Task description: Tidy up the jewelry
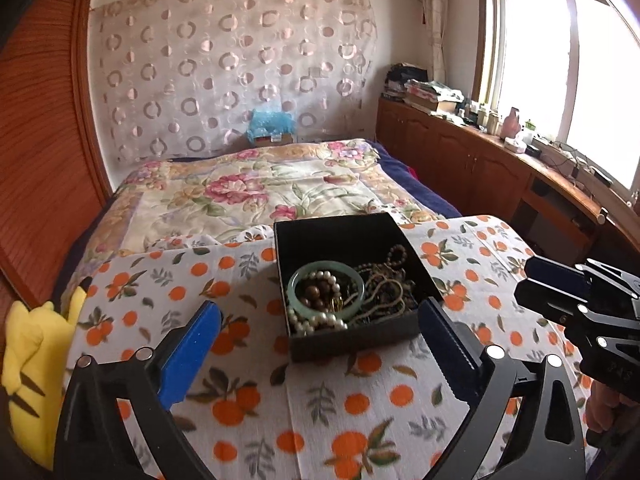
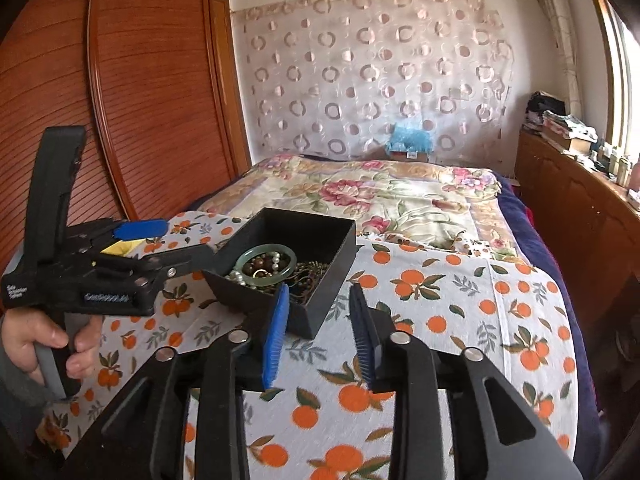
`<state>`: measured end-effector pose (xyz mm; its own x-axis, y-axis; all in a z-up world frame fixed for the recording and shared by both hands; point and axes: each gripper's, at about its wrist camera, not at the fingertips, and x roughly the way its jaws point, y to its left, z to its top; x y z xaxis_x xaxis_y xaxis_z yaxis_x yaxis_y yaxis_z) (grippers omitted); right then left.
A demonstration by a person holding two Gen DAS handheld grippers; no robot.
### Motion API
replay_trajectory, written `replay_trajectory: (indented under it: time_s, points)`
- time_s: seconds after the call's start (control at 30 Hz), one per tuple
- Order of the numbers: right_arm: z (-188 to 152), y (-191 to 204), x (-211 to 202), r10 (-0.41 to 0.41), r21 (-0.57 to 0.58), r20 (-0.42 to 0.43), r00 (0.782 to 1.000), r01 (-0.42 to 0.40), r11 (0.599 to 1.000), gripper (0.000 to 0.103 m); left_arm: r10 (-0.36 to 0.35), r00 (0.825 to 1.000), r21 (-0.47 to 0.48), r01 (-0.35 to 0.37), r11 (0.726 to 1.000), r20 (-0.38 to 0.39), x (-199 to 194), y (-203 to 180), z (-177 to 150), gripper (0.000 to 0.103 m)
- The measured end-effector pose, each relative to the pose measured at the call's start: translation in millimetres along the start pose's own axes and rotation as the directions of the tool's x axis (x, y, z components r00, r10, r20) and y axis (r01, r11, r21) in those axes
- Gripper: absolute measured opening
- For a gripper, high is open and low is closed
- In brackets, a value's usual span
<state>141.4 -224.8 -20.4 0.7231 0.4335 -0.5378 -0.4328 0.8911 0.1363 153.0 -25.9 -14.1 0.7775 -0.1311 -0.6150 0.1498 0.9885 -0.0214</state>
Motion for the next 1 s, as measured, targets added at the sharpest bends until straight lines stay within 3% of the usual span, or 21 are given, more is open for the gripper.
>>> replay_trajectory:
  time_s: [0.17,0.43,0.53,1.0]
  points:
    - [-4.3,11.5,-18.6,-0.029,0.016,0.035,0.999,0.028,0.999,0.055,0.022,0.999,0.002,-0.022,1.0,0.028,-29.5,-4.8,-7.7,0.095]
    - [-4.9,21.4,-55.7,-0.085,0.041,0.121,0.989,0.081,0.996,0.092,0.052,0.995,-0.031,-0.049,0.998,0.089,-72.6,-7.7,-17.5,0.095]
    - [-6.2,20.8,-67.2,-0.101,0.048,0.149,0.984,0.095,0.994,0.1,0.063,0.992,-0.029,-0.06,0.998,0.106,-87.0,-11.0,-24.4,0.095]
    - [-14.4,29.9,-84.6,-0.121,0.064,0.176,0.977,0.111,0.992,0.1,0.097,0.986,-0.03,-0.094,0.995,0.137,-120.0,-13.8,-42.9,0.095]
